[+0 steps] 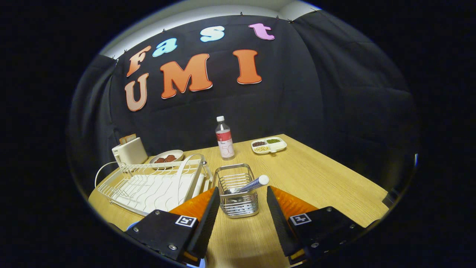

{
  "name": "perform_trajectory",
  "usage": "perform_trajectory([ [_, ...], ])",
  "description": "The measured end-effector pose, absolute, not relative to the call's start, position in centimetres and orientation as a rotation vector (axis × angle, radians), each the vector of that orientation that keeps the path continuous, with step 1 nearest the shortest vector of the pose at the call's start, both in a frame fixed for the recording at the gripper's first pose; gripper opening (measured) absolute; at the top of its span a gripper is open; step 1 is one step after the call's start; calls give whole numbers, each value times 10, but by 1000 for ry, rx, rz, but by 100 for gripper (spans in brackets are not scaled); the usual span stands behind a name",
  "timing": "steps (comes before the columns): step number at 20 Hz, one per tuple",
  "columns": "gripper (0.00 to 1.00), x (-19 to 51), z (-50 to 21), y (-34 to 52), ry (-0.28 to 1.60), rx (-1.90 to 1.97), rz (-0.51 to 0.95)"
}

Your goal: Take the plate from the dish rack, then take the spoon from the basket and place it into the plate.

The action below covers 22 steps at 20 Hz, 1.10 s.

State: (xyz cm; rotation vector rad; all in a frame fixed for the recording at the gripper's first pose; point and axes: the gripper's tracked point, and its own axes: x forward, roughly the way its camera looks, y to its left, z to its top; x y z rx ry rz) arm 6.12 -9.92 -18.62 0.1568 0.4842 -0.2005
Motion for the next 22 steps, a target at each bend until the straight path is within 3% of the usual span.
perform_trajectory([
  [2, 72, 69, -185, -102, 469, 157, -209],
  [6, 44, 78, -189, -104, 470, 142, -226],
  [7, 34, 79, -191, -102, 479, 147, -220],
  [11, 13, 82, -183, -95, 453, 202, -204],
  [15, 7, 84, -165, -89, 429, 220, -185],
  [22, 7, 75, -118, -91, 376, 206, -189],
])
